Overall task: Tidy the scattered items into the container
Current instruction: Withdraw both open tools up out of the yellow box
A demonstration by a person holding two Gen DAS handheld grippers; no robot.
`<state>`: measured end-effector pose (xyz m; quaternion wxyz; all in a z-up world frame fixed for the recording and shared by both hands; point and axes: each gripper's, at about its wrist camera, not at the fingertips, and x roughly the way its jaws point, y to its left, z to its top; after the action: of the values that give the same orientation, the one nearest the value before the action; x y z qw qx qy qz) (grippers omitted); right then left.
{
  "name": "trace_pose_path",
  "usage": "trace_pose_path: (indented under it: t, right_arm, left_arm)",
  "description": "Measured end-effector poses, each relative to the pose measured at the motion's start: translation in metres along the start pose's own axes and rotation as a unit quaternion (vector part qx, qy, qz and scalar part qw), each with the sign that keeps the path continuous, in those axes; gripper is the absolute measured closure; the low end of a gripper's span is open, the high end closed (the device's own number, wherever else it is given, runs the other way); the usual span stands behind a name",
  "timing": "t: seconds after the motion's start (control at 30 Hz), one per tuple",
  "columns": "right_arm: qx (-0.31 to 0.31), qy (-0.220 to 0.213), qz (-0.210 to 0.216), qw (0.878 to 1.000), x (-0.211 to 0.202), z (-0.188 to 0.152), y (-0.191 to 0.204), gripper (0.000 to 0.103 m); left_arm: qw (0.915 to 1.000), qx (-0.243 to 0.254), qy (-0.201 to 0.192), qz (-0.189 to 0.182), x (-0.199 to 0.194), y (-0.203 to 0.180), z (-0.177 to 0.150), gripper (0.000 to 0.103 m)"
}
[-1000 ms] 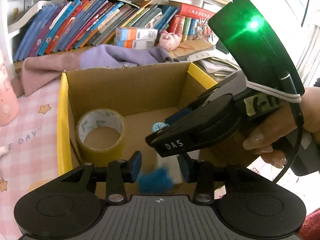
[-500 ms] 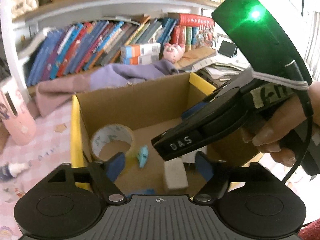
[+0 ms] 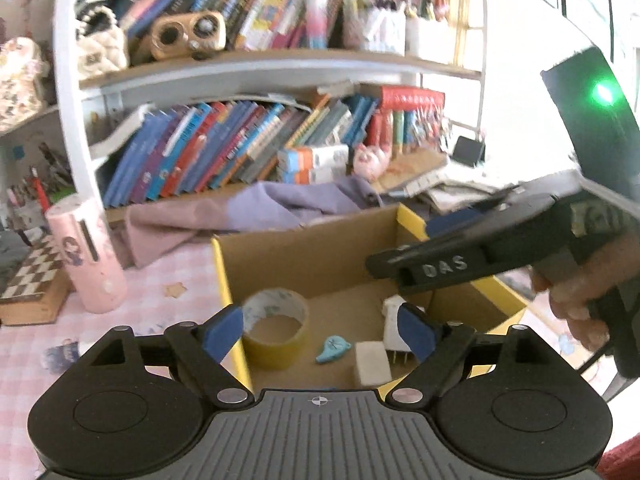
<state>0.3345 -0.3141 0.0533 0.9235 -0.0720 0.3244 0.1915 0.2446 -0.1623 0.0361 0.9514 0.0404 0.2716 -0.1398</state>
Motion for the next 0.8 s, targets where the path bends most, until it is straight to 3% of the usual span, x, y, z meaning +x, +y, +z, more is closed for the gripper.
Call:
trace_pose_path:
  t: [0.33,0.8]
  right_arm:
    - [0.043,-0.050,-0.051,0.997,-0.043,-0.018,0.022,0.036]
    - [0.097,-0.054,-0.126,0.986,-0.087,-0.072,0.075,0.034]
  left_arm:
    - [0.9986,-0.024,-0.045,0.011,-0.052,0.029,-0.005,0.015]
    - [0.9986,-0.046,-0.026,0.009,-0.092,0.063,-0.052,0.015]
